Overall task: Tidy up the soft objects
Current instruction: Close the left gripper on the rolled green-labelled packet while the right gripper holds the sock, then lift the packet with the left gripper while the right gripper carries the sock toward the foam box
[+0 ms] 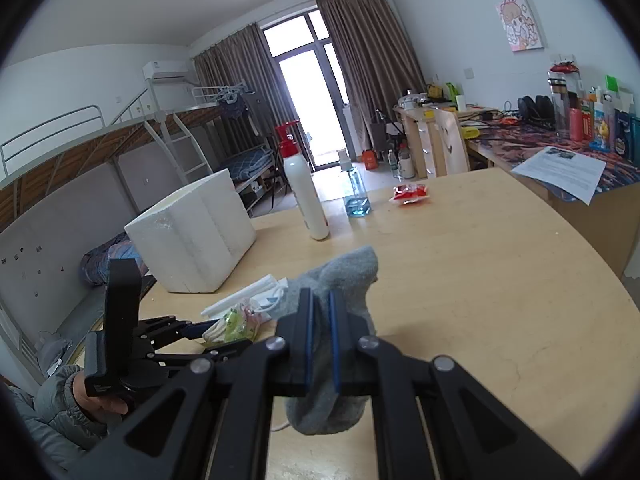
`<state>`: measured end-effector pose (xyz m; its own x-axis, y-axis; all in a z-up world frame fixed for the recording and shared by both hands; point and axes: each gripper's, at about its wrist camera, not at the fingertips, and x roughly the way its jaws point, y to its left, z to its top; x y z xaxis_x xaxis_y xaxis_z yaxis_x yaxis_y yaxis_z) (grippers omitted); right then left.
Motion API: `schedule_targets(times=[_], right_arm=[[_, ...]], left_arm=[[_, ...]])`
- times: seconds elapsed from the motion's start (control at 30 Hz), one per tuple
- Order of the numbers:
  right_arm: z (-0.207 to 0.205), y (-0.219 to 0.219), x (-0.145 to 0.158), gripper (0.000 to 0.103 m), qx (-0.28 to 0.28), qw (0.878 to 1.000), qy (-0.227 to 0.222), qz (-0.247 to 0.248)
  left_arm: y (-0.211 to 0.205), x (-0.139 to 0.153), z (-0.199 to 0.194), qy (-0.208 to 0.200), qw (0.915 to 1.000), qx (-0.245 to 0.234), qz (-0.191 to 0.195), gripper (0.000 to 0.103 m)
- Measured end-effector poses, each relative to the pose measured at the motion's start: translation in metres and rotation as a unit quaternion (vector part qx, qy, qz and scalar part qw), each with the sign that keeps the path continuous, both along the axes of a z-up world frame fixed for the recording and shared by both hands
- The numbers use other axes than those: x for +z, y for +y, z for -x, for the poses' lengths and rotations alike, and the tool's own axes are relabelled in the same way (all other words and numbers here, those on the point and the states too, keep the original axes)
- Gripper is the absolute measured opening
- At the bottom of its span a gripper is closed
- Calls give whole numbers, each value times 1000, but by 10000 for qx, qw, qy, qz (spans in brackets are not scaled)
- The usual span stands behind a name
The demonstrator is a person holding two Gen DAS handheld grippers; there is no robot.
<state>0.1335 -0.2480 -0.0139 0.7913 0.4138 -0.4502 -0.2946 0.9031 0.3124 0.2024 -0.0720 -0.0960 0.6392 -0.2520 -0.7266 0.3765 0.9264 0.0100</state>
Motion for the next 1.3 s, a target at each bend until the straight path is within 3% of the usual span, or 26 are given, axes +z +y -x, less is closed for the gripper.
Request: schedule_targets(times=[0.03,0.1,0.27,1.03,1.3], right_arm=[[0,0,0,10,-11,10000,2,-2],[1,-1,1,10,-19,10000,0,-11],[3,-2,2,10,-39,10000,-17,4],[20,38,27,10,98,9981,-454,403],[19,65,39,10,375,9961,-603,530]], left_arm=[[0,0,0,2,10000,-16,7,40],[0,1,2,-23,10000,-23,-3,29],[1,1,1,-29,10000,-14,24,24],[28,66,47,-1066,9929,-164,505,24],[53,85,65,-1426,9877,99,627,24]])
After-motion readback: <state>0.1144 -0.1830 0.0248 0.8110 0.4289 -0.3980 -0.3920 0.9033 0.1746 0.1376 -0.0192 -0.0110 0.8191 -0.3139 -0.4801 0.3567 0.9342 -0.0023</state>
